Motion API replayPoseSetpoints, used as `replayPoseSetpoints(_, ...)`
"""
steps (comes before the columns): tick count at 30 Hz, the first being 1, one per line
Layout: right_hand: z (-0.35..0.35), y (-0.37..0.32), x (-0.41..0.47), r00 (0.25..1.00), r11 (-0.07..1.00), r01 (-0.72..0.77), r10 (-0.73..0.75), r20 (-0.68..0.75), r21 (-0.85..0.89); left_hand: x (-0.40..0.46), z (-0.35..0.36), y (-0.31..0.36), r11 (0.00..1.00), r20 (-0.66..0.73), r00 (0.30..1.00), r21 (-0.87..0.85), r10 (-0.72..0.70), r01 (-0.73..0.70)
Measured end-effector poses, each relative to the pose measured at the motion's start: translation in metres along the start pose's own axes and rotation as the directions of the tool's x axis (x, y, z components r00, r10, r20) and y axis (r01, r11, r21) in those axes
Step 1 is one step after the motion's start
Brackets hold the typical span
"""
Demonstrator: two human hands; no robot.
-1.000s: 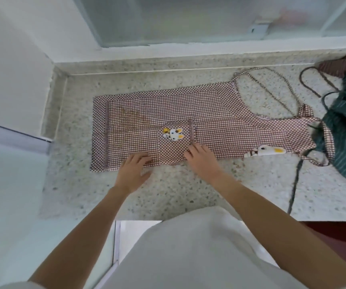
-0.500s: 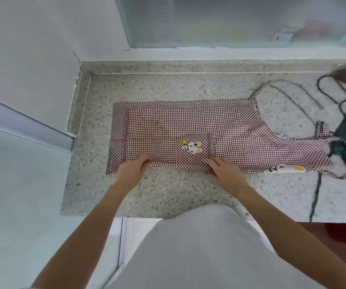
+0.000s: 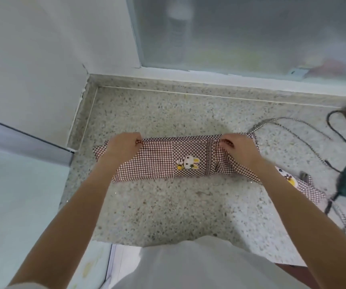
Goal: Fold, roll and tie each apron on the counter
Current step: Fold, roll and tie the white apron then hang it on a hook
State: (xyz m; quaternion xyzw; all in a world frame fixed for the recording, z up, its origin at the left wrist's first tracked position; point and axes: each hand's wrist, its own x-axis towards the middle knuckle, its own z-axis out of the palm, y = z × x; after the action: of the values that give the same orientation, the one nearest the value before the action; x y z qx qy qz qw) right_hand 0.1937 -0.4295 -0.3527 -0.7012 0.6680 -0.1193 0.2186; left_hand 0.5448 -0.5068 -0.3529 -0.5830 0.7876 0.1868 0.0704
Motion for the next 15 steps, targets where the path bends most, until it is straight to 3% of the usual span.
replayPoseSetpoints(2,0.005,0.005,0.029,0.995,0.994,-0.072,0.077,0.061,-0.081,0.015,0.002,0.001,0.998,0.013,0.998,0.025,-0.06,0.06)
replayPoseSetpoints(4,0.012,0.007,0.045,0.973,0.955,-0.113,0.162,0.164,-0.275,0.02,0.012,-0.001,0.994,0.046,0.994,0.049,-0.097,0.095)
replayPoseSetpoints(7,0.023,0.006,0.058,0.947,0.865,-0.061,0.208,0.245,-0.498,0.023,0.029,-0.009,0.993,0.088,0.99,-0.007,-0.113,0.114)
replayPoseSetpoints(15,0.032,0.007,0.071,0.947,0.811,-0.075,0.241,0.214,-0.58,0.022,0.039,-0.02,0.989,-0.035,0.989,-0.034,-0.143,0.142)
